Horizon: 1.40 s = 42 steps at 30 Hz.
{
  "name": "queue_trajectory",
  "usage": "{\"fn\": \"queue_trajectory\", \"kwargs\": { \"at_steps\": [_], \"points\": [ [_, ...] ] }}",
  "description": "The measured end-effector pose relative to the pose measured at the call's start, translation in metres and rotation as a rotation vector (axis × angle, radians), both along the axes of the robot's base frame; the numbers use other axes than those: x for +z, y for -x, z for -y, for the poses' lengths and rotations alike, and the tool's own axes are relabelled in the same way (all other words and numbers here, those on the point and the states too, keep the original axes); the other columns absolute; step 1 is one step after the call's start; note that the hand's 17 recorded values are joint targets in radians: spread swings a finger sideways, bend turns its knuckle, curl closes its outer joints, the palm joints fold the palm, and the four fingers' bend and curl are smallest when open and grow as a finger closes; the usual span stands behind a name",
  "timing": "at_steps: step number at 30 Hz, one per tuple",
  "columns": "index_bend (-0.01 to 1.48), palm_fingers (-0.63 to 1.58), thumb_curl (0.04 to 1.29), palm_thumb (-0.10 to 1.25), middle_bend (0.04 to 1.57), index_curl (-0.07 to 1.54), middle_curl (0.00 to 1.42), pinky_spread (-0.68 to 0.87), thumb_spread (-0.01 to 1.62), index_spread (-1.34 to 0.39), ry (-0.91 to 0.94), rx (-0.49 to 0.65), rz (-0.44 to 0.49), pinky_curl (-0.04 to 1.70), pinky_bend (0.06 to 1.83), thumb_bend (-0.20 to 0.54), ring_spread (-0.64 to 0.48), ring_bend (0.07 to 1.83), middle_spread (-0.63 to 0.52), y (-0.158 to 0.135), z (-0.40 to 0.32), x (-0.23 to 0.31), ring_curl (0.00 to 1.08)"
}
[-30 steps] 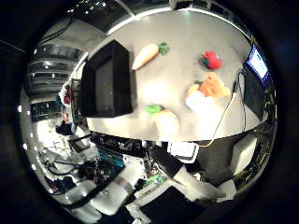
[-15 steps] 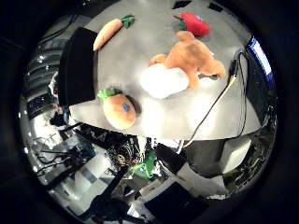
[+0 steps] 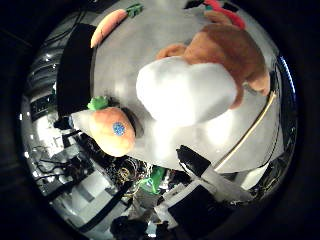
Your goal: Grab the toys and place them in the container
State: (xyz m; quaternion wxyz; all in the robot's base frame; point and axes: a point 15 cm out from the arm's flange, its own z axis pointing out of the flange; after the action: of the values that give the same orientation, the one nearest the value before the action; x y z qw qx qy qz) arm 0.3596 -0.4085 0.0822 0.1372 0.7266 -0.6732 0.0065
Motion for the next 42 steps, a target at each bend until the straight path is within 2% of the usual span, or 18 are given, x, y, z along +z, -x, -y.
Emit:
{"fn": "queue_trajectory", "kwargs": {
  "at_steps": [9, 13, 14, 15, 16, 18, 20, 21, 23, 24, 25, 29, 31, 35, 38, 42],
  "points": [
    [0.15, 0.00, 0.37, 0.86, 0.18, 0.20, 0.28, 0.39, 0.90, -0.41, 0.000, 0.014, 0.003, 0.33, 0.55, -0.023, 0.17, 0.34, 0.01, -0.024, 0.014, -0.023, 0.27],
    [0.20, 0.26, 0.37, 0.86, 0.24, 0.23, 0.30, 0.39, 0.89, -0.44, 0.010, 0.015, 0.012, 0.31, 0.56, -0.026, 0.07, 0.40, -0.07, -0.029, 0.020, -0.019, 0.27],
    [0.22, 0.48, 0.37, 0.86, 0.30, 0.25, 0.31, 0.32, 0.89, -0.46, 0.012, 0.011, 0.014, 0.29, 0.53, -0.026, -0.03, 0.47, -0.13, -0.028, 0.023, -0.018, 0.27],
    [0.23, 0.54, 0.37, 0.86, 0.32, 0.26, 0.32, 0.27, 0.89, -0.47, 0.012, 0.010, 0.015, 0.28, 0.52, -0.026, -0.07, 0.50, -0.15, -0.028, 0.023, -0.018, 0.28],
    [0.20, 0.80, 0.36, 0.86, 0.37, 0.26, 0.34, 0.13, 0.89, -0.49, 0.012, 0.007, 0.016, 0.28, 0.57, -0.030, -0.17, 0.61, -0.20, -0.026, 0.025, -0.018, 0.29],
    [0.20, 1.13, 0.36, 0.85, 0.44, 0.28, 0.37, -0.12, 0.89, -0.51, 0.017, 0.000, 0.021, 0.30, 0.68, -0.028, -0.26, 0.75, -0.24, -0.022, 0.031, -0.013, 0.34],
    [0.32, 1.33, 0.36, 0.85, 0.57, 0.35, 0.43, -0.34, 0.89, -0.50, 0.025, -0.013, 0.026, 0.35, 0.78, -0.028, -0.28, 0.86, -0.25, -0.016, 0.039, -0.007, 0.41],
    [0.38, 1.35, 0.36, 0.85, 0.64, 0.39, 0.46, -0.42, 0.89, -0.50, 0.025, -0.013, 0.026, 0.36, 0.82, -0.027, -0.28, 0.91, -0.25, -0.016, 0.039, -0.008, 0.43],
    [0.60, 1.45, 0.36, 0.85, 0.81, 0.49, 0.52, -0.46, 0.89, -0.44, 0.023, -0.020, 0.027, 0.40, 0.89, -0.025, -0.25, 0.98, -0.21, -0.011, 0.044, -0.007, 0.46],
    [0.62, 1.44, 0.36, 0.85, 0.83, 0.50, 0.53, -0.46, 0.89, -0.43, 0.021, -0.020, 0.028, 0.40, 0.90, -0.026, -0.25, 0.99, -0.20, -0.008, 0.046, -0.005, 0.46],
    [0.77, 1.45, 0.36, 0.85, 0.92, 0.57, 0.56, -0.42, 0.89, -0.37, 0.025, -0.021, 0.034, 0.45, 0.98, -0.025, -0.22, 1.06, -0.17, -0.006, 0.050, 0.000, 0.49],
    [0.97, 1.38, 0.38, 0.87, 1.09, 0.65, 0.60, -0.34, 0.90, -0.28, 0.049, -0.040, 0.056, 0.54, 1.14, -0.020, -0.18, 1.21, -0.12, 0.004, 0.064, 0.026, 0.54],
    [1.01, 1.35, 0.39, 0.88, 1.13, 0.66, 0.61, -0.31, 0.91, -0.26, 0.069, -0.045, 0.074, 0.57, 1.17, -0.018, -0.18, 1.24, -0.11, 0.004, 0.067, 0.046, 0.55],
    [1.09, 1.27, 0.45, 0.98, 1.22, 0.68, 0.62, -0.25, 0.94, -0.22, 0.067, -0.072, 0.075, 0.65, 1.26, -0.007, -0.17, 1.33, -0.10, 0.008, 0.057, 0.083, 0.57],
    [1.13, 1.24, 0.48, 1.00, 1.25, 0.68, 0.62, -0.23, 0.95, -0.21, 0.018, -0.094, 0.062, 0.70, 1.27, -0.013, -0.16, 1.37, -0.09, 0.015, 0.034, 0.112, 0.58],
    [1.15, 1.23, 0.52, 1.02, 1.28, 0.67, 0.61, -0.20, 0.95, -0.19, -0.060, -0.084, 0.086, 0.75, 1.27, -0.014, -0.16, 1.39, -0.09, 0.010, -0.013, 0.160, 0.58]
  ]
}}
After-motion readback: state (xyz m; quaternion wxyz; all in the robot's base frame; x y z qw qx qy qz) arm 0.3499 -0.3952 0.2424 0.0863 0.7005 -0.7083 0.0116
